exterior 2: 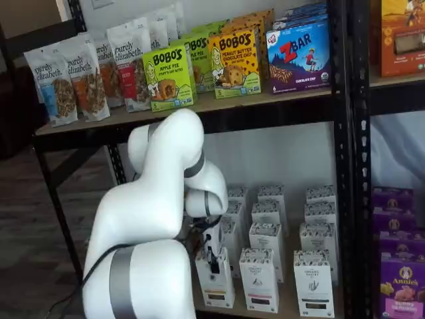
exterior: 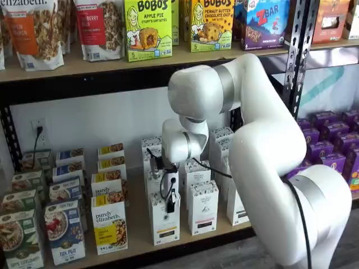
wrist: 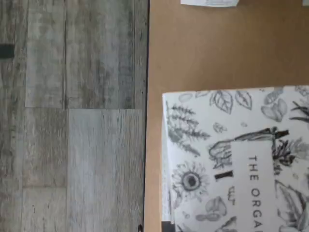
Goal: Pick up the white box with a yellow strip in the middle, on the bottom shelf, the fourth box from the left
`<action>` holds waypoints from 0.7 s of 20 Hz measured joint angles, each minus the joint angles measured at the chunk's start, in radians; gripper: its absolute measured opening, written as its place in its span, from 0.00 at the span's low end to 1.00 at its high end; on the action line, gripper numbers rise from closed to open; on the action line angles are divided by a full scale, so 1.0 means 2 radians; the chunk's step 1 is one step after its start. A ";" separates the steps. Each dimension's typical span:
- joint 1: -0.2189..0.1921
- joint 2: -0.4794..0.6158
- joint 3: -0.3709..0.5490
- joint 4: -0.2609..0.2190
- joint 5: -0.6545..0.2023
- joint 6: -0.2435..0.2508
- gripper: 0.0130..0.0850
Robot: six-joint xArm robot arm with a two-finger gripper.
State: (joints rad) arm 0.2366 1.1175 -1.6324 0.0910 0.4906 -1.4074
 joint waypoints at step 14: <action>0.013 -0.052 0.077 0.000 -0.020 0.011 0.44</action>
State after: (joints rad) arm 0.2622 1.0132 -1.4791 0.0920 0.4515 -1.3854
